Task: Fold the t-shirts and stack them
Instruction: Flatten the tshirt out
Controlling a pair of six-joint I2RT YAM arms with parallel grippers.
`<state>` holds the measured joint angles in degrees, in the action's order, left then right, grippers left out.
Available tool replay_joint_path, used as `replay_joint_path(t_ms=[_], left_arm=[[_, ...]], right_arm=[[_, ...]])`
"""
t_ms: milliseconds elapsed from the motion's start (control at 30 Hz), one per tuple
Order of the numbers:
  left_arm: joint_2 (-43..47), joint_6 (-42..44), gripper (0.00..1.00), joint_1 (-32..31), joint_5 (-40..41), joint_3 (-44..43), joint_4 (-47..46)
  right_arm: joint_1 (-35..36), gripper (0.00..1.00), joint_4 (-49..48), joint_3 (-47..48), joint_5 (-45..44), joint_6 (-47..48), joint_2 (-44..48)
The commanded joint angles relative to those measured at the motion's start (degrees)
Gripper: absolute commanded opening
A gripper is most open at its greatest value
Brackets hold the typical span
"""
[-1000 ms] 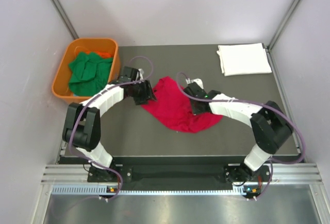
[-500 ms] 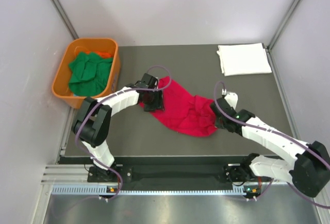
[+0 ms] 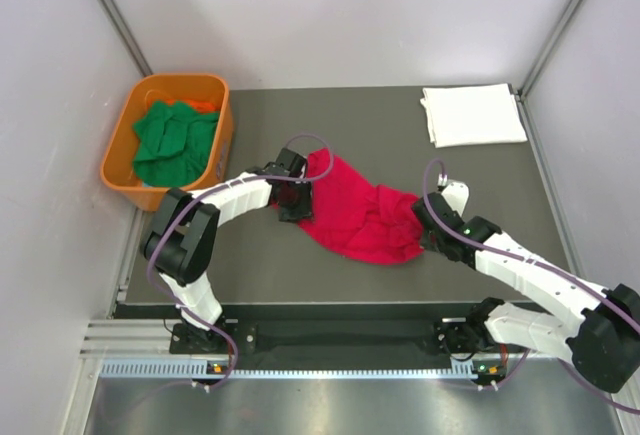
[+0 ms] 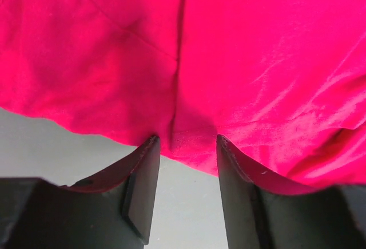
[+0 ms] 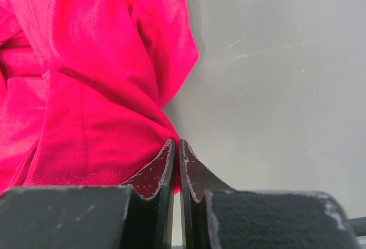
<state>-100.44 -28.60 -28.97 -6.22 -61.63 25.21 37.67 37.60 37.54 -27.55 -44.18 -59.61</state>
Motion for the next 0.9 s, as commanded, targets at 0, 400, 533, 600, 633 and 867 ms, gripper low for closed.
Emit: replay_joint_path(t_ms=[0,400,533,600,633,867], left_arm=[[1.2,0.3,0.50,-0.2,1.2,1.2,-2.9],[2.2,-0.1,0.00,-0.2,-2.8,0.4,-2.6],[5.1,-1.1,0.00,-0.2,-3.1,-3.3,0.9],[6.5,-2.6,0.00,0.3,-3.9,-6.1,2.1],[6.7,-3.1,0.00,0.8,-6.1,-7.0,2.0],[2.5,-4.7,0.00,3.1,-10.8,-18.8,5.7]], right_arm=[[-0.6,0.04,-1.7,0.1,-1.0,-0.4,1.4],[-1.6,0.12,2.9,2.0,-4.6,-1.3,2.6],[-2.3,0.40,3.9,4.1,-3.0,0.1,5.2],[-2.3,0.49,2.0,7.4,0.2,4.2,4.3],[-2.3,0.54,1.8,8.8,1.1,5.4,3.3],[-2.3,0.57,-10.5,13.3,11.9,16.8,-8.0]])
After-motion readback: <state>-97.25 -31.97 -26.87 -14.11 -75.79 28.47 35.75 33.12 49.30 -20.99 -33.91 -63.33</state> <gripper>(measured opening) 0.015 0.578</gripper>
